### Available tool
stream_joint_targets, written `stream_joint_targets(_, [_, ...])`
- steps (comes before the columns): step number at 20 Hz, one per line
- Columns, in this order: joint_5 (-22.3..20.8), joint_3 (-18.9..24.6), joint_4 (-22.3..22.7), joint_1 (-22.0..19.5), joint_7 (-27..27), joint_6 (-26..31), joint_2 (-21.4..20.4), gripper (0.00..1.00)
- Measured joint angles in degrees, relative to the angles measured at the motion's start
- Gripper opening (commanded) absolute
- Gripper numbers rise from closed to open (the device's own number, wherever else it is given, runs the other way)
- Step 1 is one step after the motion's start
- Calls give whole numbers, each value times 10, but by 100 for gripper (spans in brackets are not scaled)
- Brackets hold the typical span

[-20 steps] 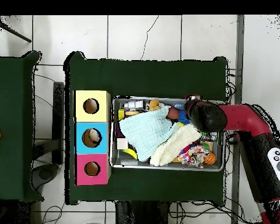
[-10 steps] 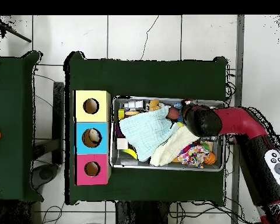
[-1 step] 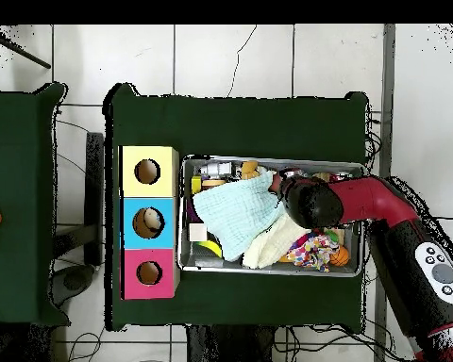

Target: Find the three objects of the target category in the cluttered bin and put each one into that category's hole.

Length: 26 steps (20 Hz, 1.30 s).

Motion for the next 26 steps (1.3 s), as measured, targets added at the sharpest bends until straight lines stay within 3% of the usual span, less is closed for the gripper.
stream_joint_targets(13, [0, 0, -33, -3, 0, -2, 46, 100])
stream_joint_targets(26, [6, 1, -36, -4, 0, 15, 32, 100])
